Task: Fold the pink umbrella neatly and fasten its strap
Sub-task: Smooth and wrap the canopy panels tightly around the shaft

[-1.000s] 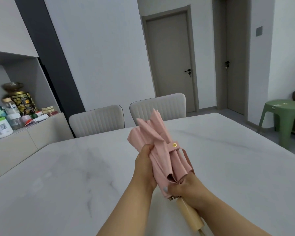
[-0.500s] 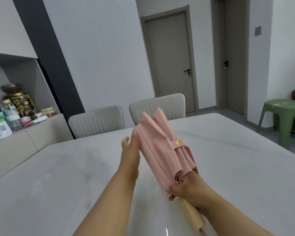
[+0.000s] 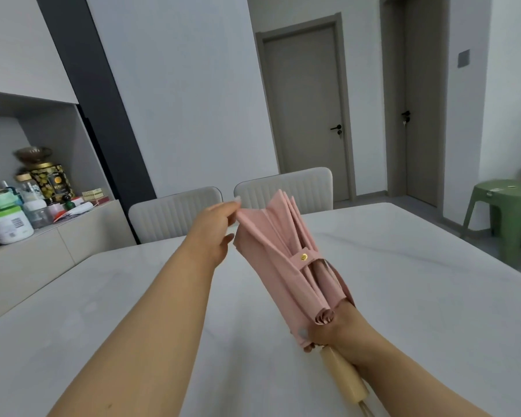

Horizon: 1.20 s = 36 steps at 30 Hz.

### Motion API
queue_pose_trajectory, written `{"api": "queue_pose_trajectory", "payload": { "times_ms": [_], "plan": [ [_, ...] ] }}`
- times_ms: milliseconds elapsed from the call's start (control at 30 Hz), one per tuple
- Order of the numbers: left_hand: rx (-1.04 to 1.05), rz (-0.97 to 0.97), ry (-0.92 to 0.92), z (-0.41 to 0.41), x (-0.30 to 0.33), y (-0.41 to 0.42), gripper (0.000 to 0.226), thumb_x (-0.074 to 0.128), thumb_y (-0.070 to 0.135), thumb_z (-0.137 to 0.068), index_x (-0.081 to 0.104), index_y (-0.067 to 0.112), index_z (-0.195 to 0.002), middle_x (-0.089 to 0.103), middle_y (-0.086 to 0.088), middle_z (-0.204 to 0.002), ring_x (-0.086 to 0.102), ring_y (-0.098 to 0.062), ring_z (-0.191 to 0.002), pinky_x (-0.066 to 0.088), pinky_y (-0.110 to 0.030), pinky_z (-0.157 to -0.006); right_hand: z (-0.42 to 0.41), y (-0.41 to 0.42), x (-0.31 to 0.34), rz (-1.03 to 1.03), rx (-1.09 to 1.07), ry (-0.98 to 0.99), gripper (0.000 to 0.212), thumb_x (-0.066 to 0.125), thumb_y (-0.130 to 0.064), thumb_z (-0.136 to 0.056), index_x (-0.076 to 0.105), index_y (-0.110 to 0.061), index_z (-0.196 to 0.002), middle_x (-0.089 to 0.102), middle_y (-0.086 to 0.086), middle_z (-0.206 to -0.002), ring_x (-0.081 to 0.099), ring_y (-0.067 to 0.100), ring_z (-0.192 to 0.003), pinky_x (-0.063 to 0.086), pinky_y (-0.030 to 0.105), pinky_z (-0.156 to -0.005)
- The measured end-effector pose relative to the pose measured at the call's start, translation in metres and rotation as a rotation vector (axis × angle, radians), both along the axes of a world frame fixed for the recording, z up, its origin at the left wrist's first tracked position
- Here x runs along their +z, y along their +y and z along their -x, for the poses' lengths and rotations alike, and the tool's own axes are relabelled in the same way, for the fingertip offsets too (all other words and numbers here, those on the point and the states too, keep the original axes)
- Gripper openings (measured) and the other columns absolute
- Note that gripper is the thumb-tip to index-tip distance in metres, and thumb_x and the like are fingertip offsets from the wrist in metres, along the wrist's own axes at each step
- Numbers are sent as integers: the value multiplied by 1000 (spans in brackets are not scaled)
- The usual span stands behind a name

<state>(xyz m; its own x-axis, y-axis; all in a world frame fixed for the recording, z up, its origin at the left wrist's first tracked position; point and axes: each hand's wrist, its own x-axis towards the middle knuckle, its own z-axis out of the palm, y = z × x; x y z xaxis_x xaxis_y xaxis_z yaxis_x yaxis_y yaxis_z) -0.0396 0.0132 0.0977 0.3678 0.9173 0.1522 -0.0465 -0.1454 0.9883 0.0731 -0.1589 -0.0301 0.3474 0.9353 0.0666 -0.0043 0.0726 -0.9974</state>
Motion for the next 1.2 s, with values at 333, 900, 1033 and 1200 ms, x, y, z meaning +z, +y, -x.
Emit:
{"api": "queue_pose_trajectory", "payload": {
  "times_ms": [333, 900, 1033, 1200],
  "plan": [
    [-15, 405, -136, -6, -87, -43, 43, 65, 43, -88, 58, 9, -114, 59, -13, -112, 59, -30, -107, 44, -47, -105, -4, 10, -10, -21, 10, 84, 56, 72, -3, -57, 55, 15, -107, 67, 36, -91, 67, 35, -69, 59, 39, -59],
    [98, 559, -439, -18, -115, -7, 73, 84, 28, -49, 64, 8, -115, 74, -16, -105, 69, -39, -97, 53, -57, -89, 1, 16, -13, 312, 55, -172, 40, 75, -39, -77, 54, -12, -97, 65, 6, -67, 56, 19, -40, 38, 23, -37],
    [-45, 563, -515, -14, -118, -9, 63, 77, 26, -67, 58, 9, -125, 70, -20, -116, 64, -42, -110, 47, -61, -97, -1, 14, -10, 310, 207, 105, 32, 67, -35, -85, 57, -5, -93, 49, 4, -52, 40, 13, -35, 25, 15, -32],
    [-235, 549, -726, -15, -133, -9, 67, 72, 25, -65, 57, 3, -127, 67, -22, -117, 63, -40, -107, 48, -56, -96, -7, 14, -13, 344, 448, 636, 29, 67, -32, -82, 56, -5, -87, 40, 4, -47, 36, 10, -32, 23, 11, -27]
  ]
}}
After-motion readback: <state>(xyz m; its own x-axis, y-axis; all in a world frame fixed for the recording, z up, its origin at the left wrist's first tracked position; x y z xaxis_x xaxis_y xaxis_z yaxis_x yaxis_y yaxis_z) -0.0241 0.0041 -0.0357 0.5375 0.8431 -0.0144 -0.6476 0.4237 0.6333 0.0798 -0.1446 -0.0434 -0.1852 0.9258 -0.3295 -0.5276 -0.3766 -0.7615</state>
